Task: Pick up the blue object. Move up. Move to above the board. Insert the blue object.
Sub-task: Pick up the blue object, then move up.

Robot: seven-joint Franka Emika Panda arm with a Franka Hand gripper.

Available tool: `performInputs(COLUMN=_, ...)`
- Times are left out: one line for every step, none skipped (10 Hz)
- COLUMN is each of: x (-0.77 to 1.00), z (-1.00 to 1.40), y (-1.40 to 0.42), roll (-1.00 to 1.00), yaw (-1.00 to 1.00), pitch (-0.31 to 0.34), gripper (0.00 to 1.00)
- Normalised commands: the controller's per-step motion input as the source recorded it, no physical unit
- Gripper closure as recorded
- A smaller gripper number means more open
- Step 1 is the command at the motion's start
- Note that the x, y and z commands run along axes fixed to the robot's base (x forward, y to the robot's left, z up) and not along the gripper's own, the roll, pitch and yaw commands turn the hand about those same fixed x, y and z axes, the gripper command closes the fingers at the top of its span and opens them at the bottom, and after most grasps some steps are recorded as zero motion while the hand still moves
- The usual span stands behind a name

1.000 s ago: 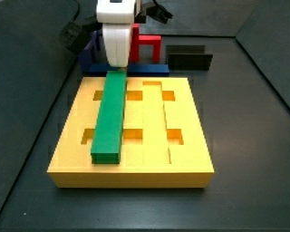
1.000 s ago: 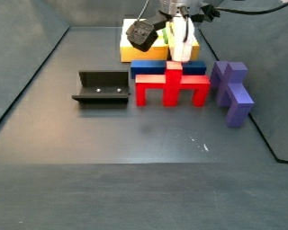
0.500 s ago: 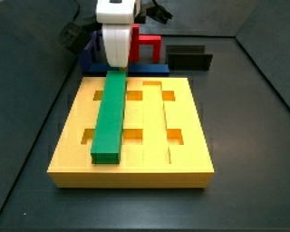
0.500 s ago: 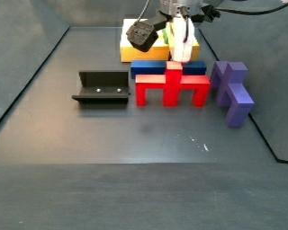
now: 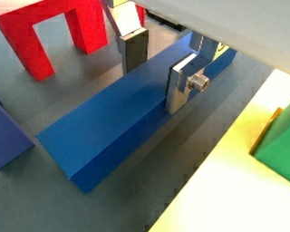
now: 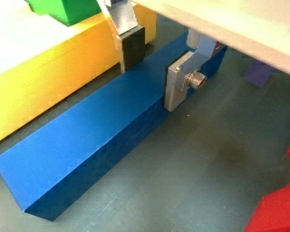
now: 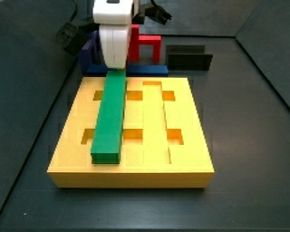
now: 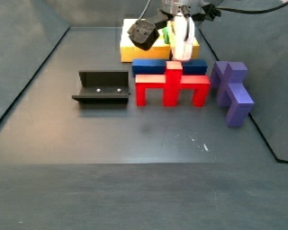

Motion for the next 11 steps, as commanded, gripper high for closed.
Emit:
performInputs(x=0.00, z=0.00, y=0.00, roll=0.00, yaw=0.00, pitch=0.000, gripper=1.00)
performInputs(x=0.00, z=0.00, y=0.00, roll=0.00, yaw=0.00, pitch=0.000, gripper=1.00)
performInputs(x=0.00, z=0.00, y=0.00, roll=0.00, yaw=0.00, pitch=0.000, gripper=1.00)
performInputs(x=0.00, z=0.00, y=0.00, roll=0.00, yaw=0.00, pitch=0.000, gripper=1.00)
performInputs(x=0.00, z=0.00, y=0.00, roll=0.00, yaw=0.00, pitch=0.000, gripper=1.00)
performInputs(x=0.00, z=0.00, y=0.00, roll=0.00, yaw=0.00, pitch=0.000, gripper=1.00)
performInputs(x=0.00, z=0.00, y=0.00, roll=0.00, yaw=0.00, pitch=0.000, gripper=1.00)
performInputs(x=0.00, z=0.00, y=0.00, roll=0.00, yaw=0.00, pitch=0.000, gripper=1.00)
performInputs(x=0.00, z=0.00, y=0.00, roll=0.00, yaw=0.00, pitch=0.000, gripper=1.00)
performInputs(x=0.00, z=0.83, y=0.00, roll=0.00, yaw=0.00, pitch=0.000, gripper=1.00)
performInputs(x=-0.03, z=0.79, y=0.04, roll=0.00, yaw=-0.04, pitch=0.025, gripper=1.00)
